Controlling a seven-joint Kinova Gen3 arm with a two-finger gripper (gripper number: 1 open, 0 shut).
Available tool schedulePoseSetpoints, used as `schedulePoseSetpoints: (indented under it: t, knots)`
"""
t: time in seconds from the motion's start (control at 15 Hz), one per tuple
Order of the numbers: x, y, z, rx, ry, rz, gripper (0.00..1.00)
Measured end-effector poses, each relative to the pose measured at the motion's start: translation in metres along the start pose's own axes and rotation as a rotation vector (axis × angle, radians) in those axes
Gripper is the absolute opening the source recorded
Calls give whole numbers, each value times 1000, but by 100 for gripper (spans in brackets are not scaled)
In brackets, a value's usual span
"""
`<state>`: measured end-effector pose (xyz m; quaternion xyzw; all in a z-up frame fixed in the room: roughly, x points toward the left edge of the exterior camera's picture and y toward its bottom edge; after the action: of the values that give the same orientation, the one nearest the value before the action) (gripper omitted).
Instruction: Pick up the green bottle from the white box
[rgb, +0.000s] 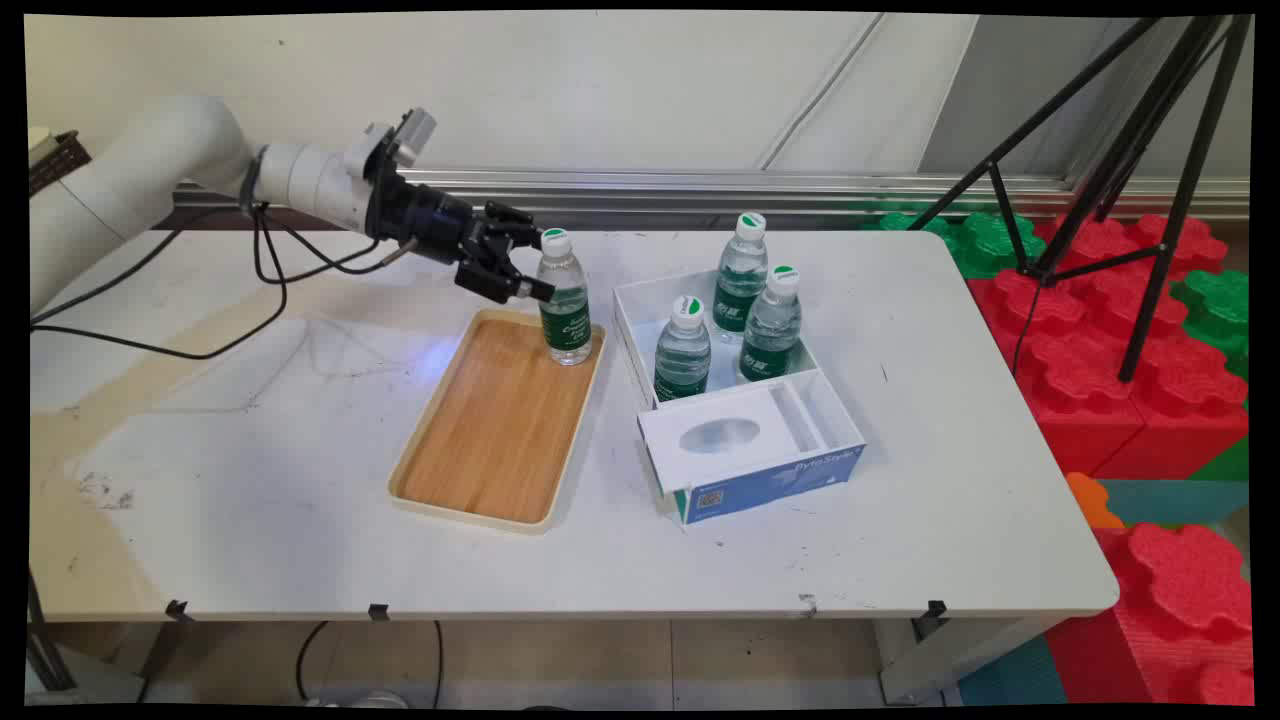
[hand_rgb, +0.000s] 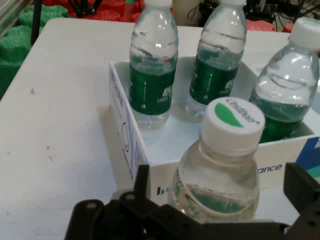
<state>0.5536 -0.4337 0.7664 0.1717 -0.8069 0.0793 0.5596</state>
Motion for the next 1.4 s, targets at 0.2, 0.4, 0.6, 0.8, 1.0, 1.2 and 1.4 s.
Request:
schedulePoseSetpoints:
  t: [0.2,0.4,0.6,0.8,1.0,1.2,1.4]
  knots:
    - [10,0,-5,1,5,2,100]
    - [21,0,-7,3,15,4,100]
    - [33,1,-6,4,27,3,100]
    - [43,1,-5,5,39,1,100]
    - [57,3,3,6,58,-5,100]
    - [66,4,13,9,73,-11,100]
    - [76,3,27,14,89,-19,100]
